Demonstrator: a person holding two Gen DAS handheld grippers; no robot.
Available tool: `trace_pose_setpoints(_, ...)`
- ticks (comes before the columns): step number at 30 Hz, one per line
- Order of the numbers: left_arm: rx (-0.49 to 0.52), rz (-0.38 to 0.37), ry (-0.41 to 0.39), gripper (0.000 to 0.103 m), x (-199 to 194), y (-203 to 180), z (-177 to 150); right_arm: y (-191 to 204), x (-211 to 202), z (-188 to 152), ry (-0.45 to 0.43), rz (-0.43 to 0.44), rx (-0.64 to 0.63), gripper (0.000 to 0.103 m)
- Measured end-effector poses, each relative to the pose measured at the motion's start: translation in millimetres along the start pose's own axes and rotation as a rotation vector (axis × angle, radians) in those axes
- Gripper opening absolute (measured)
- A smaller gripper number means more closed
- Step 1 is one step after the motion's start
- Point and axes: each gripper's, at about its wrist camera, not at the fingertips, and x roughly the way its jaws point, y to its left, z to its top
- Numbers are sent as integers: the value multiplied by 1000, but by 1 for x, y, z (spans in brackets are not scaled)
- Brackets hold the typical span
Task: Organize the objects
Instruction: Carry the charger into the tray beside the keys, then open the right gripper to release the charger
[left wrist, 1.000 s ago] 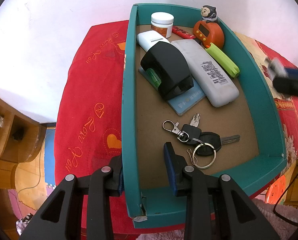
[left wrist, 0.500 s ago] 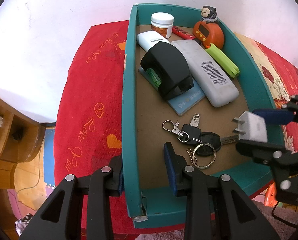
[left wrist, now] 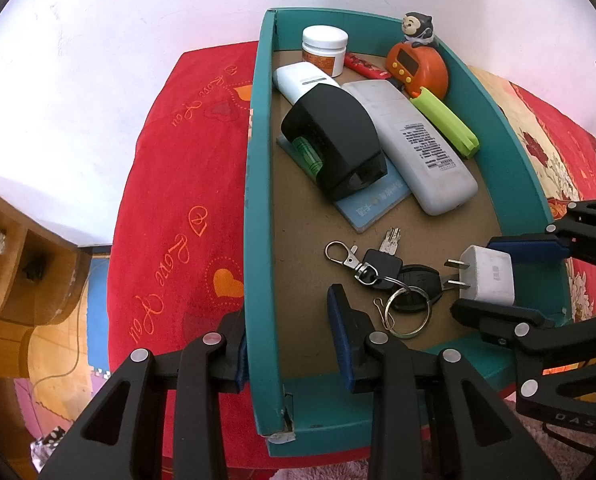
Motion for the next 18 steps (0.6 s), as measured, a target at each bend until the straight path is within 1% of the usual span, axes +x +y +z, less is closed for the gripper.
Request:
trace_pose_setpoints(8,2,0,-1,33,-3,-6,-2,-3,2,-1,11,11,3,45)
trace_pose_setpoints(18,-2,-2,0,33,-2,-5,0,-2,-1,-3,22,-8,-3,45)
